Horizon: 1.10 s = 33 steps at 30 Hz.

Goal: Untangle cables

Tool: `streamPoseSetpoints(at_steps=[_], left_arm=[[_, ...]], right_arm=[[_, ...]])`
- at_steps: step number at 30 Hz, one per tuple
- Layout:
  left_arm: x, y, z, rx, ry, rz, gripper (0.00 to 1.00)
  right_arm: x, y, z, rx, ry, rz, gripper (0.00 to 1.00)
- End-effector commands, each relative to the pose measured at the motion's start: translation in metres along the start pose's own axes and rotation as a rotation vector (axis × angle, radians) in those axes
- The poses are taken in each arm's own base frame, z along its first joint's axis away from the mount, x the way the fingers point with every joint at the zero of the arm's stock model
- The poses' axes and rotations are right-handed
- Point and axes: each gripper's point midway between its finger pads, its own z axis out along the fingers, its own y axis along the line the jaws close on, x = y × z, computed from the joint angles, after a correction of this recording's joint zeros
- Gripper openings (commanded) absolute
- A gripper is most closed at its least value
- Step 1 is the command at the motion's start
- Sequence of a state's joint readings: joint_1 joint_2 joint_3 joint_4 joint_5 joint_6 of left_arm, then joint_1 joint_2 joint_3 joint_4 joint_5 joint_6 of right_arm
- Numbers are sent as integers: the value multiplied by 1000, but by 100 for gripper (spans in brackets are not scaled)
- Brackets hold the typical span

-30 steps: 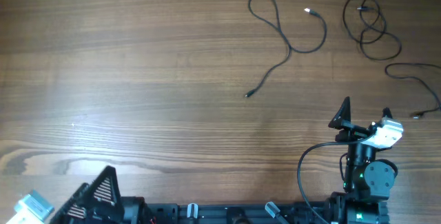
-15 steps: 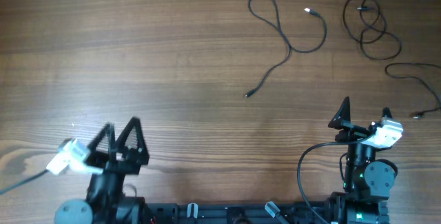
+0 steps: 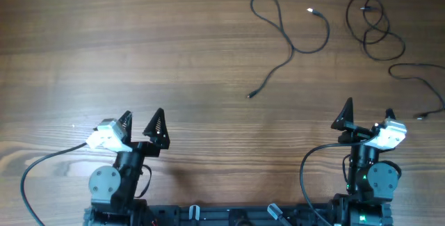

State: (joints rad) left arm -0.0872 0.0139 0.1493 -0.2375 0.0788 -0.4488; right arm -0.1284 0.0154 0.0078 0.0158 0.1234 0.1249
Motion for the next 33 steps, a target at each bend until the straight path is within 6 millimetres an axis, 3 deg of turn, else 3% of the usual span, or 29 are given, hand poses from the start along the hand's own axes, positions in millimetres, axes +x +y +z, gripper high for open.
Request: streamPoseSetpoints(at_steps=[1, 13, 19, 25, 33], left_arm=[[4, 8, 3, -27, -16, 67, 100], [20, 17, 14, -8, -37, 117, 100], [26, 4, 13, 67, -12, 308, 100], [28, 2, 13, 81, -12, 424, 100], [23, 10, 14, 30, -27, 419, 100]], right_arm=[[-2, 1, -1, -11, -10, -19, 100], [-2, 1, -1, -11, -10, -18, 100], [-2, 1, -1, -11, -10, -19, 100], [-2, 1, -1, -11, -10, -18, 100], [-2, 1, -1, -11, -10, -19, 100]])
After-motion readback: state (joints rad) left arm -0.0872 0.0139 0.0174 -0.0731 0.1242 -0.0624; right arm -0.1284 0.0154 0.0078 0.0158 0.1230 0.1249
